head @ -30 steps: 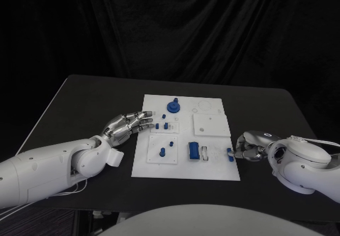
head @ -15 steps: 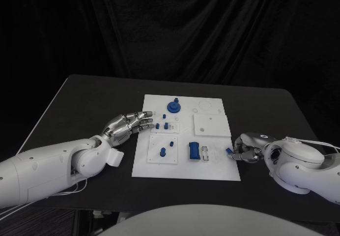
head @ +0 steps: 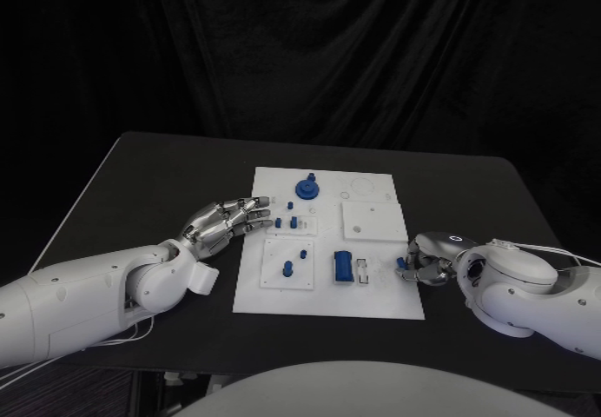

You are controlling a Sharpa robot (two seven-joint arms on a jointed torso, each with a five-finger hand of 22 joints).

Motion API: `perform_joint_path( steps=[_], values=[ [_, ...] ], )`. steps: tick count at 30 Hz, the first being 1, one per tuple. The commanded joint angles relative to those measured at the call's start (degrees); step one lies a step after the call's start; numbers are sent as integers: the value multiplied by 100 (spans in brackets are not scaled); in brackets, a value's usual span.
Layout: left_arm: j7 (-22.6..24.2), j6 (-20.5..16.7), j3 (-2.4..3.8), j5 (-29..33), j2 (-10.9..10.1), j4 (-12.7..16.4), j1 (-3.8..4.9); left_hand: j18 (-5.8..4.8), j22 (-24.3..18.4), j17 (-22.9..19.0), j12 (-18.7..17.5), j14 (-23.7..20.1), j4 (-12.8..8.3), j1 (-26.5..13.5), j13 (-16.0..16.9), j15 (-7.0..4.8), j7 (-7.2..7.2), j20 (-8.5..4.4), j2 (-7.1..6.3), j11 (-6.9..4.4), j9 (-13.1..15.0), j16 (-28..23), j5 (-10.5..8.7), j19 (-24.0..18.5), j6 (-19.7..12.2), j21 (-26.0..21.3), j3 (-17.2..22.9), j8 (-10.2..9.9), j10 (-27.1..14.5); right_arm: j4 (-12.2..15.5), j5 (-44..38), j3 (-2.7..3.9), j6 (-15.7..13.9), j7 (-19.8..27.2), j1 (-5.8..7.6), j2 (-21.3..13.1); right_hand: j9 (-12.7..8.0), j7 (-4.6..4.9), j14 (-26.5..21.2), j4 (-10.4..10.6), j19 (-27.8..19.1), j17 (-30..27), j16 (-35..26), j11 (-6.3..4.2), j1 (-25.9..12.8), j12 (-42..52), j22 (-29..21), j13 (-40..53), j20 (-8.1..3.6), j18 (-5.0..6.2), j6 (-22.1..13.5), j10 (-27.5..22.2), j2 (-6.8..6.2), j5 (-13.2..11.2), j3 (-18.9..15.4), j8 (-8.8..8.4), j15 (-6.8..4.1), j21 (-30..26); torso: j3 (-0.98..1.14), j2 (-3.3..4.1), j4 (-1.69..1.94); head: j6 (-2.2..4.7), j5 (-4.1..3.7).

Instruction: Assemble the parts on the task board

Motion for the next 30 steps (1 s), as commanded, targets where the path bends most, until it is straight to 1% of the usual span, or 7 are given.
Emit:
perform_joint_path(
  steps=[1, 6, 10, 13, 14, 19, 30],
  values=[
    [44, 70, 5, 23, 9, 17, -11, -86, -5, 8, 18, -30, -11, 34, 9, -2, 137, 18, 26, 45, 5, 18, 23, 35, 41, 10, 35, 29, 2, -78, 22, -36, 158, 92, -70, 52, -443, -5, 406, -45, 64, 547, -20, 41, 140, 16, 1077, 1507, 37, 14, -58, 607, 10, 231, 152, -79, 39, -39, 0, 0, 0, -1, 9],
    [34, 71, 5, 23, 14, 14, -11, -85, -9, 7, 16, -31, -12, 35, 8, -4, 139, 18, 24, 48, 4, 19, 24, 34, 36, 9, 42, 29, 1, -115, 100, -34, 193, 154, -90, 112, -562, 39, 406, -137, 58, 553, -17, 76, 210, 16, 1076, 1507, 58, 14, -61, 607, -72, 750, 484, -144, 66, -45, 0, -1, -1, -1, -5],
    [32, 75, 5, 23, 20, 12, -12, -85, -9, 7, 16, -31, -12, 35, 8, -4, 139, 18, 24, 48, 4, 19, 24, 34, 36, 9, 42, 29, 1, -134, 126, -34, 211, 186, -99, 143, -730, 109, 402, -124, 50, 539, -25, 130, 125, 16, 1071, 1507, 88, 16, -134, 607, -127, 830, 648, -340, 108, -59, 2, 1, 0, -1, 0],
    [30, 79, 5, 23, 19, 13, -13, -85, -9, 7, 14, -33, -12, 35, 8, -5, 141, 18, 22, 51, 3, 17, 22, 35, 25, 9, 46, 28, 0, -142, 152, -33, 253, 185, -101, 153, -1077, 225, 392, -124, 30, 509, -41, 228, 63, 16, 1057, 1507, 149, 22, -252, 607, -188, 585, 804, -771, 186, -104, 0, 1, -1, -1, 3],
    [30, 79, 5, 23, 17, 13, -13, -85, -9, 7, 14, -33, -12, 35, 8, -5, 141, 18, 22, 51, 3, 17, 22, 35, 25, 9, 46, 28, 0, -145, 187, -33, 261, 189, -101, 155, -1325, 275, 388, -195, 23, 500, -45, 280, 56, 16, 1053, 1507, 202, 25, -113, 607, -246, 415, 920, -1012, 229, -117, 0, 1, 1, -1, 0],
    [27, 85, 5, 23, 9, 12, -15, -85, -9, 7, 14, -33, -12, 35, 8, -5, 141, 18, 22, 51, 3, 17, 22, 35, 25, 9, 46, 28, 0, -145, 491, -33, 181, 315, -103, 150, -1536, 239, 395, -411, 27, 533, -25, 258, 185, 16, 1057, 1507, 212, 31, 191, 607, -264, -338, 1242, -1152, 223, -106, 0, 0, 0, -1, 16],
    [26, 106, 5, 23, -5, 4, -22, -84, -22, 8, 21, -32, -10, 34, 8, -5, 145, 18, 25, 60, 3, 23, 15, 28, 27, 6, 56, 29, 2, 185, 1578, -25, -393, 875, -95, -4, -1613, 184, 461, -607, 116, 827, 139, 213, 131, 16, 1118, 1507, 184, -13, 508, 607, -313, -486, 1656, -1144, 190, 109, 1, 1, 0, -1, 32]
  ],
)
